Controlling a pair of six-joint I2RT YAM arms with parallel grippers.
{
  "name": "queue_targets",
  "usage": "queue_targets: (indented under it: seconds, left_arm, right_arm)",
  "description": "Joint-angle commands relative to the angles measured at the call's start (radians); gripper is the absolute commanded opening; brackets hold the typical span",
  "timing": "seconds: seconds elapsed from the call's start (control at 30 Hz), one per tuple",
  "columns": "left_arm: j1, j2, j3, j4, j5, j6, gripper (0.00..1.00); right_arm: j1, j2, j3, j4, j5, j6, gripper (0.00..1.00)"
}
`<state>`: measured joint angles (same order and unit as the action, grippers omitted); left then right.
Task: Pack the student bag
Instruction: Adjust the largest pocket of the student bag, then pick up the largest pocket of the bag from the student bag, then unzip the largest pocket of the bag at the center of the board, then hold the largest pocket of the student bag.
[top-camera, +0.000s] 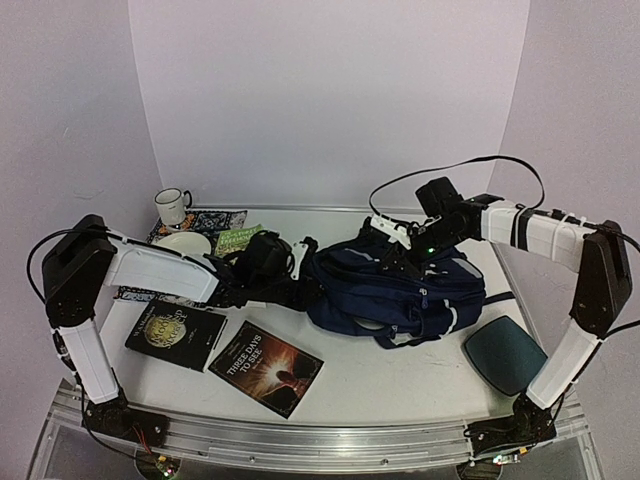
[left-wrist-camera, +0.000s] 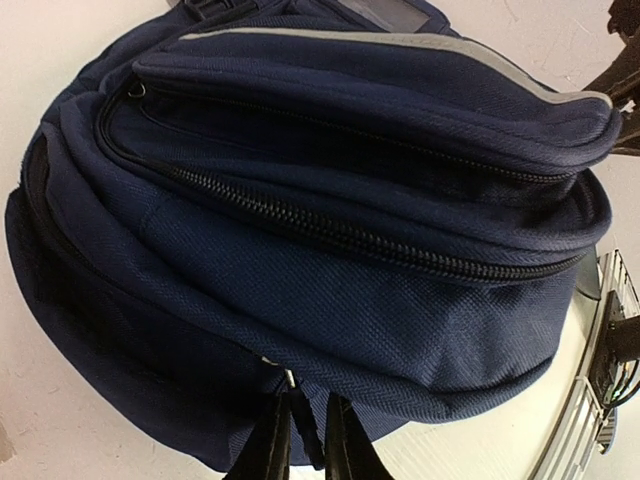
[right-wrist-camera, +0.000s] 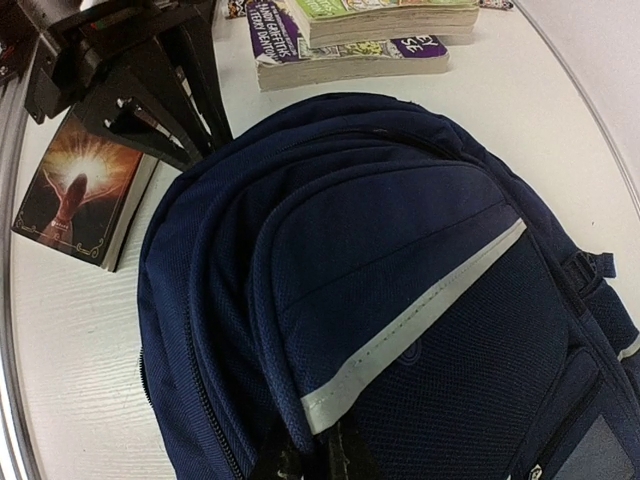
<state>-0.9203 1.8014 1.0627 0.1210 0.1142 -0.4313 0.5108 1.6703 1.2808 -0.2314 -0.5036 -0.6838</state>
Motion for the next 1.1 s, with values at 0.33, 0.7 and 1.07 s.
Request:
queue_targets:
  seconds: [0.33,0.7,1.07]
  left_arm:
    - [-0.001,-0.074,0.012,-0.116,-0.277,0.073,0.00]
    - [0.096,-0.114,-0.029,-0.155,-0.213,0.163,0.00]
    - [-0.033,-0.133,-0.027,-0.007,0.021,0.119,0.00]
  right_arm:
    - [0.001,-0.042,-0.033,0.038,0.089,-0.041,0.00]
    - [-0.056,0.023,0.066,0.061,0.167,-0.134,0.00]
    - [-0.021,-0.014,0.061,0.147,0.071,0.107,0.41]
